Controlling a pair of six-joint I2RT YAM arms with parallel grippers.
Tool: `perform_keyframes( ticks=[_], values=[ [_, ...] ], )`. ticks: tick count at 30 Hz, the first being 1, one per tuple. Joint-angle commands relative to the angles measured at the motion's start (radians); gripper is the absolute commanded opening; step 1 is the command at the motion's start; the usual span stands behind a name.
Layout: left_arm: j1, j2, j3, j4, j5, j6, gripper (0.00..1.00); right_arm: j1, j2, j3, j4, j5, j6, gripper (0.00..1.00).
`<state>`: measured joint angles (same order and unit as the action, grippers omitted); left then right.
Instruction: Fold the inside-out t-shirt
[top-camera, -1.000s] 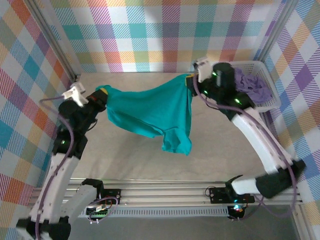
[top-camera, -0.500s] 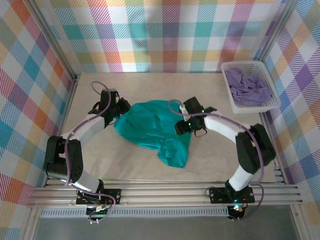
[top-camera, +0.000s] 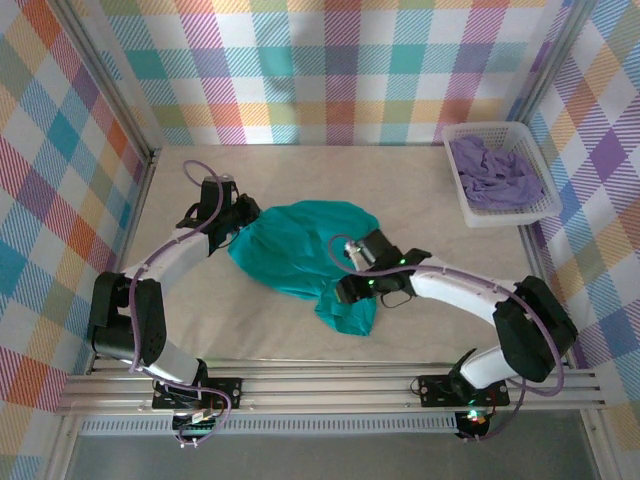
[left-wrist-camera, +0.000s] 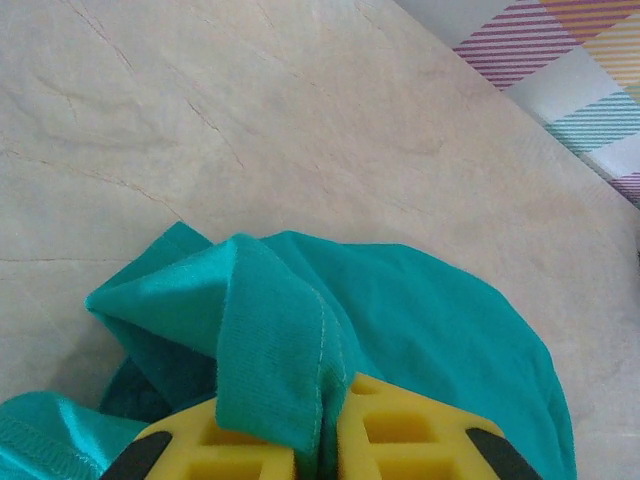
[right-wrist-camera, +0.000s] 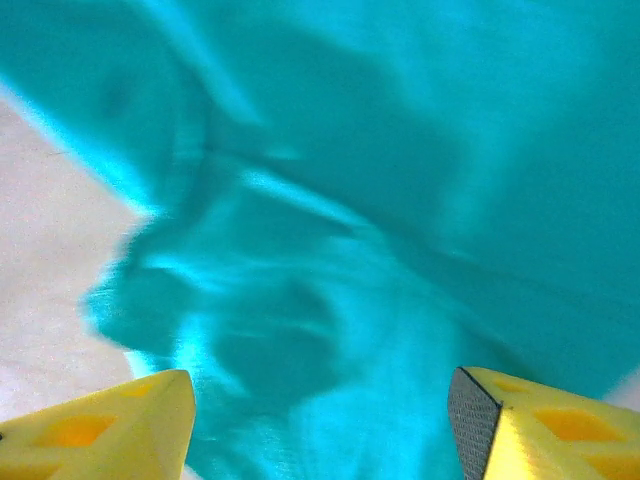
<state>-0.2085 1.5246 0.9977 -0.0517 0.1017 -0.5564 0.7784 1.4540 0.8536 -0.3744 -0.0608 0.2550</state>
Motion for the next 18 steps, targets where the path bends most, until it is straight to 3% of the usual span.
perform_keyframes(
  ticks=[1,7,8,9,11,13,18],
  values=[
    [-0.013,-0.041,0.002,0.006,0.012,0.012,0.15,0.102,0.057,0.033,0.092,0.059,0.019,0.69],
    [-0.012,-0.058,-0.007,-0.001,0.016,0.017,0.15,0.148,0.271,0.120,0.113,0.085,0.036,0.67],
    [-0.012,-0.062,-0.008,-0.004,0.015,0.017,0.15,0.148,0.281,0.126,0.107,0.089,0.035,0.63],
    [-0.013,-0.069,-0.007,-0.010,0.013,0.022,0.15,0.148,0.282,0.130,0.093,0.104,0.031,0.51],
    [-0.012,-0.085,-0.002,-0.024,0.013,0.027,0.15,0.144,0.239,0.132,0.051,0.154,0.009,0.26],
    [-0.012,-0.107,0.005,-0.037,0.022,0.029,0.15,0.117,0.137,0.148,-0.041,0.216,-0.042,0.11],
    [-0.051,-0.198,0.026,-0.051,0.096,0.010,0.15,-0.069,-0.167,0.204,-0.179,0.185,-0.135,0.03]
  ],
)
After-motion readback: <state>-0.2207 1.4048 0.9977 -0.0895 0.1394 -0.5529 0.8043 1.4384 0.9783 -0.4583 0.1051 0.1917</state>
